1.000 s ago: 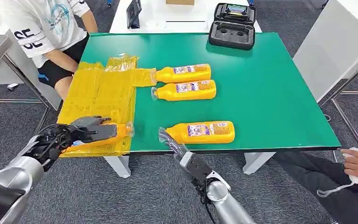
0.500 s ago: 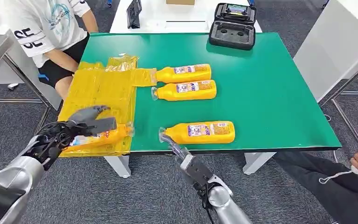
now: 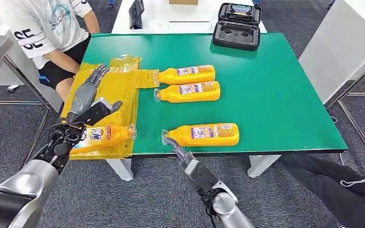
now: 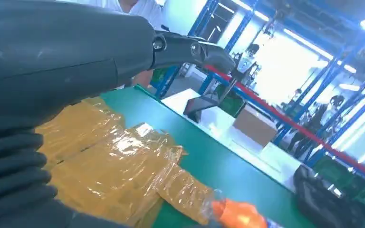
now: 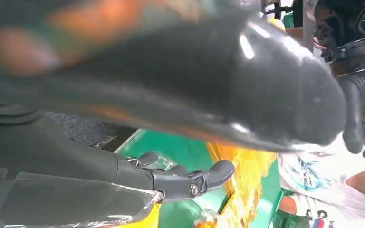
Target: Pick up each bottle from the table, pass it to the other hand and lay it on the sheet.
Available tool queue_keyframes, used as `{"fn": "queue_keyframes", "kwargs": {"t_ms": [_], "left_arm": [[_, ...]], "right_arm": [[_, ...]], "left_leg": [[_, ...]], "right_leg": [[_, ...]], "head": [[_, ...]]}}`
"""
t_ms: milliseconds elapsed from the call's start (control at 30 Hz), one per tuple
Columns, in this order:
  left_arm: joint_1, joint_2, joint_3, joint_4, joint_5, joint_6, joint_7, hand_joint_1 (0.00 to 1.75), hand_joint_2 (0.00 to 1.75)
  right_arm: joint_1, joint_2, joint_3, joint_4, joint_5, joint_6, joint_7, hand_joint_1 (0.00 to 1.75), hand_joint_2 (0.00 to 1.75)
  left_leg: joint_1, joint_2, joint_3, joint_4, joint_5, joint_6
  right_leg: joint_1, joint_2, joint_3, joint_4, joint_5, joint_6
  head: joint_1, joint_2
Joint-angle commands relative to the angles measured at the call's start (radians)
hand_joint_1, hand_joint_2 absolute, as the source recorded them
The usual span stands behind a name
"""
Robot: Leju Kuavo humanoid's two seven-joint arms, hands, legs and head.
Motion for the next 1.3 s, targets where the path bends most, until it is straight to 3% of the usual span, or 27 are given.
{"fn": "queue_keyframes", "kwargs": {"t_ms": [33, 300, 533, 667, 700, 733, 833, 900, 1000, 1100, 1300], "left_arm": [[-0.01, -0.022, 0.048, 0.005, 0.005, -0.001, -0.005, 0.0, 1.75], [-0.01, -0.023, 0.049, 0.002, 0.012, 0.004, -0.006, 0.0, 1.75], [0.095, 0.012, -0.061, -0.233, 0.251, 0.027, -0.006, 0.0, 1.75], [0.232, 0.019, -0.06, -0.394, 0.394, 0.099, -0.006, 0.0, 1.75], [0.267, 0.01, -0.035, -0.418, 0.452, 0.085, -0.006, 0.0, 1.75], [0.416, -0.054, 0.07, -0.617, 0.645, -0.004, -0.006, 0.0, 1.75], [0.578, -0.099, 0.027, -0.761, 0.651, 0.065, -0.006, 0.0, 1.75], [0.575, -0.09, 0.015, -0.764, 0.653, 0.074, -0.006, 0.0, 1.75], [0.563, -0.082, 0.029, -0.755, 0.66, 0.065, -0.006, 0.0, 1.75], [0.569, -0.08, 0.045, -0.764, 0.655, 0.054, -0.006, 0.0, 1.75], [0.585, -0.072, 0.056, -0.764, 0.65, 0.045, -0.006, 0.0, 1.75]], "right_arm": [[-0.013, -0.004, -0.005, 0.012, -0.005, -0.004, 0.004, 0.0, 0.0], [-0.014, -0.005, -0.004, 0.013, -0.005, -0.005, 0.004, 0.0, 0.0], [-0.012, -0.028, 0.009, -0.037, -0.007, -0.055, 0.005, 0.0, 0.0], [-0.062, -0.102, 0.006, -0.133, 0.024, -0.121, 0.029, 0.0, 0.0], [-0.081, -0.114, 0.002, -0.146, 0.048, -0.143, 0.038, 0.0, 1.75], [-0.18, -0.166, 0.019, -0.122, 0.21, -0.297, 0.106, 0.0, 1.75], [-0.376, -0.213, -0.01, 0.01, 0.262, -0.262, 0.152, 0.0, 1.75], [-0.416, -0.212, -0.014, 0.053, 0.272, -0.252, 0.147, 0.0, 1.75], [-0.456, -0.205, -0.01, 0.096, 0.277, -0.252, 0.14, 0.0, 1.75], [-0.485, -0.202, -0.001, 0.137, 0.274, -0.253, 0.134, 0.0, 1.75], [-0.563, -0.24, 0.034, 0.262, 0.291, -0.218, 0.141, 0.0, 1.75]], "left_leg": [[0.001, 0.0, 0.004, 0.0, -0.002, -0.001], [0.0, 0.0, 0.002, 0.0, -0.001, -0.001], [0.0, 0.0, 0.003, -0.001, -0.001, -0.001], [-0.001, 0.002, 0.002, -0.001, -0.001, 0.0], [-0.001, 0.003, 0.004, -0.001, -0.002, -0.001], [-0.001, 0.004, 0.004, -0.001, -0.002, 0.0], [-0.004, 0.008, 0.004, -0.001, -0.002, 0.001], [-0.005, 0.012, 0.004, 0.0, -0.003, 0.001], [-0.005, 0.005, 0.002, 0.001, -0.002, 0.001], [-0.005, 0.009, 0.001, 0.001, -0.002, 0.002], [-0.005, 0.005, 0.003, 0.0, -0.002, 0.002]], "right_leg": [[0.001, 0.0, 0.004, -0.001, -0.001, -0.001], [0.0, 0.0, 0.002, 0.0, -0.001, -0.001], [0.0, 0.0, 0.003, -0.001, -0.001, -0.001], [-0.001, 0.002, 0.002, -0.001, 0.0, 0.0], [-0.001, 0.003, 0.004, -0.001, -0.001, -0.001], [-0.001, 0.003, 0.003, -0.001, -0.001, 0.0], [-0.003, 0.007, 0.002, -0.001, 0.001, 0.001], [-0.004, 0.012, 0.001, -0.001, 0.001, 0.001], [-0.004, 0.005, 0.001, -0.001, 0.001, 0.002], [-0.004, 0.01, -0.001, -0.001, 0.002, 0.002], [-0.003, 0.006, 0.003, -0.002, 0.001, 0.003]], "head": [[0.0, 0.0], [0.0, 0.0], [0.0, 0.0], [0.0, 0.0], [0.0, 0.0], [0.0, 0.0], [0.001, 0.0], [-0.001, 0.0], [0.002, 0.0], [0.0, 0.0], [0.0, 0.0]]}}
